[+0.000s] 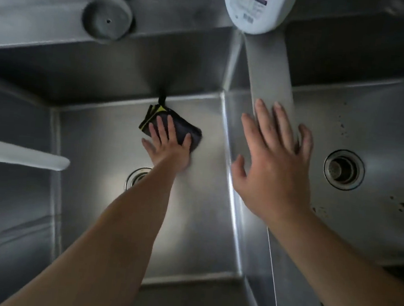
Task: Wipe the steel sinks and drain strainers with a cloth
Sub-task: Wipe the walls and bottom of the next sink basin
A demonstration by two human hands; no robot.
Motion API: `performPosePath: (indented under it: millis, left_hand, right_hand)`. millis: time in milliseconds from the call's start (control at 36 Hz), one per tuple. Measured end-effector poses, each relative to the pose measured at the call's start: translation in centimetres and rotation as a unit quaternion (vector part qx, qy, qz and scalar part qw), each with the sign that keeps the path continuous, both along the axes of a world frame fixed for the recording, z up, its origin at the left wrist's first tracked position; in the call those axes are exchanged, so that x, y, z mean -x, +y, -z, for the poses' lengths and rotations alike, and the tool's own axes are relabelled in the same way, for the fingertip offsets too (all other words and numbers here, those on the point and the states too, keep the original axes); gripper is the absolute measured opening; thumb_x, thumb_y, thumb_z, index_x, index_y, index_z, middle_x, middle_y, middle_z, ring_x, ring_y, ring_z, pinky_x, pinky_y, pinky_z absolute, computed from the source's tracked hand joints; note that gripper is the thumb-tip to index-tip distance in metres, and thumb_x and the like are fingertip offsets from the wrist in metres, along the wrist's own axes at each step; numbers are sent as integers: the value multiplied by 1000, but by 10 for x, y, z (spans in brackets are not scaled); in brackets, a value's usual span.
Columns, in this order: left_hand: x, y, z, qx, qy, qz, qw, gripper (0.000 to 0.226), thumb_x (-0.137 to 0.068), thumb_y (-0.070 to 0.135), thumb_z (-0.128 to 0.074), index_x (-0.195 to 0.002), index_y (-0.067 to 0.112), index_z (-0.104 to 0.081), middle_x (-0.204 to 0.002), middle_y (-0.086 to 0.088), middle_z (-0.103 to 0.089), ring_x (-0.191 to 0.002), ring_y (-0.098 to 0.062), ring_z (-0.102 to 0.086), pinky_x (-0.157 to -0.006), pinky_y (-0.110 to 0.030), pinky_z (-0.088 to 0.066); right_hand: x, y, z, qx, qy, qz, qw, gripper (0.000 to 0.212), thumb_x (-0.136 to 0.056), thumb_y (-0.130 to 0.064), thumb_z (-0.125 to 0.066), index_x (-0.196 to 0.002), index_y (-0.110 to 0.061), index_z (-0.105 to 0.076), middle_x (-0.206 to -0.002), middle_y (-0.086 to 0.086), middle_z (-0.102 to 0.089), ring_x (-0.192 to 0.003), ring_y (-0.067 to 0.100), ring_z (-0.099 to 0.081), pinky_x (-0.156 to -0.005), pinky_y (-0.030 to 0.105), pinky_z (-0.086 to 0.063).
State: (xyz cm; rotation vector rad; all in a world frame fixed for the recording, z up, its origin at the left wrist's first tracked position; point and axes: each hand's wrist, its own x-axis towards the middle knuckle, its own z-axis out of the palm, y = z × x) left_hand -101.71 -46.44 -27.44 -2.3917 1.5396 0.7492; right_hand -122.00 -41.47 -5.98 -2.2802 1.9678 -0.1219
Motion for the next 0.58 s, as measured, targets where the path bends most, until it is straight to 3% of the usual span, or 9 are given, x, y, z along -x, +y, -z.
performPosePath:
  millis: [111, 167, 278, 389, 500, 583]
  left_hand:
    - [47, -32, 0, 47, 39, -133, 989, 83, -96, 64, -24, -158, 23, 13, -166, -8, 19, -151, -34, 18, -121, -56, 5]
    - [73, -49, -1, 57, 53, -115, 990, 83, -96, 62, -28, -158, 22, 10, -166, -10, 16, -152, -35, 16, -120, -58, 6]
    - [103, -62, 0, 47, 43, -3, 998, 75, -100, 57, -22, -158, 24, 12, -165, -15, 17, -150, -40, 18, -117, -61, 9]
    - [75, -54, 4, 37, 6, 129, 991, 73, -100, 61, -16, -156, 29, 18, -164, -11, 22, -150, -38, 22, -117, -59, 11]
    - [46, -40, 5, 52, -12, 364, 930, 72, -100, 62, -13, -157, 30, 17, -165, -5, 21, -151, -34, 21, -118, -57, 11]
    - [43, -20, 6, 57, -10, 426, 903, 75, -100, 61, -18, -158, 26, 13, -167, -9, 15, -152, -38, 15, -118, -61, 3]
  right_hand:
    - [0, 0, 2, 4, 8, 4, 1000, 67, -86, -33, -50, -151, -20, -37, -166, 1, -19, -154, 25, -13, -116, 61, -18]
    - [0, -1, 4, 10, 7, 3, 1000, 69, -84, -31, -52, -151, -19, -39, -166, 1, -20, -154, 25, -14, -116, 61, -19]
    - [1, -2, 5, 12, 9, 0, 1000, 71, -84, -31, -52, -152, -19, -36, -166, 2, -20, -153, 27, -15, -114, 63, -22]
    - [1, -1, 3, 11, 7, -2, 1000, 69, -84, -30, -53, -150, -17, -39, -166, 3, -21, -153, 27, -16, -114, 62, -22]
    - [2, 0, 0, -1, 15, -3, 1000, 68, -85, -32, -52, -150, -16, -41, -165, 3, -22, -153, 26, -16, -114, 62, -22]
    - [0, -2, -4, -19, 16, 4, 1000, 67, -86, -35, -51, -150, -19, -41, -166, 1, -20, -154, 24, -13, -115, 62, -20]
